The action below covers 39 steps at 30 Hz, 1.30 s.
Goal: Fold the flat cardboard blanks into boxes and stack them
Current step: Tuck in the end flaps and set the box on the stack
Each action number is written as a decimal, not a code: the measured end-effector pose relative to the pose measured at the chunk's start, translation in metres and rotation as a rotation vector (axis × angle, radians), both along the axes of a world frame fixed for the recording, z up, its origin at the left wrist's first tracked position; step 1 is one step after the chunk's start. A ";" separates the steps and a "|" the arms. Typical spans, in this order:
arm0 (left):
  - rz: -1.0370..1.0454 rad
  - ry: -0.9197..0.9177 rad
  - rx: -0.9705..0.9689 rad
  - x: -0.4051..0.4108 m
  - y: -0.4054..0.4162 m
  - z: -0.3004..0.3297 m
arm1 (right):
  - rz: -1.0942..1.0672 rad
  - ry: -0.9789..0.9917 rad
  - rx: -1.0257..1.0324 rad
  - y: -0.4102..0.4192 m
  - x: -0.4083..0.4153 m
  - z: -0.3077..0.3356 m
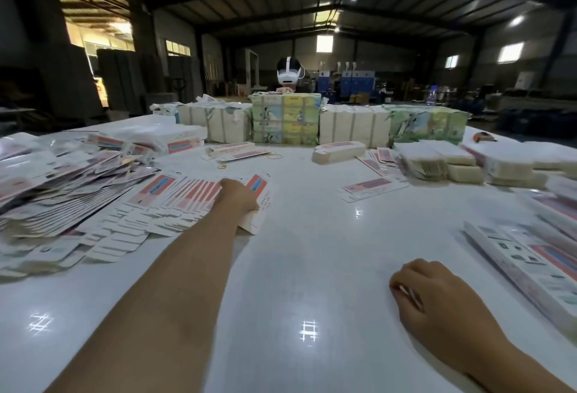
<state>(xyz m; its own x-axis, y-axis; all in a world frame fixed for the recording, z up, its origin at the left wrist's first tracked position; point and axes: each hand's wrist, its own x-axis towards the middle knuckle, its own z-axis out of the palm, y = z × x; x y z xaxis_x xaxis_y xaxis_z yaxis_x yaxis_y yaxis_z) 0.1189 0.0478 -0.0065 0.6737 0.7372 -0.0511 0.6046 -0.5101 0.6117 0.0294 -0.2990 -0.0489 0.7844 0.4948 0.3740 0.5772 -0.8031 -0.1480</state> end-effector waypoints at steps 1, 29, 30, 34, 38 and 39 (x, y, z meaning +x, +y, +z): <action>-0.020 -0.065 -0.021 0.000 -0.003 0.002 | 0.000 0.003 0.006 0.000 0.001 -0.001; -0.861 -0.484 0.818 -0.151 -0.176 -0.021 | 0.294 1.204 1.292 -0.020 -0.012 0.029; -0.893 -0.517 0.820 -0.152 -0.173 -0.020 | 0.286 1.216 1.274 -0.021 -0.011 0.030; -0.970 -0.610 0.851 -0.159 -0.170 -0.015 | 0.322 1.201 1.172 -0.021 -0.010 0.029; -1.031 -0.672 0.898 -0.165 -0.175 -0.011 | 0.450 1.150 1.103 -0.029 -0.007 0.031; -1.053 -0.674 0.911 -0.166 -0.175 -0.011 | 0.474 1.149 1.076 -0.030 -0.007 0.031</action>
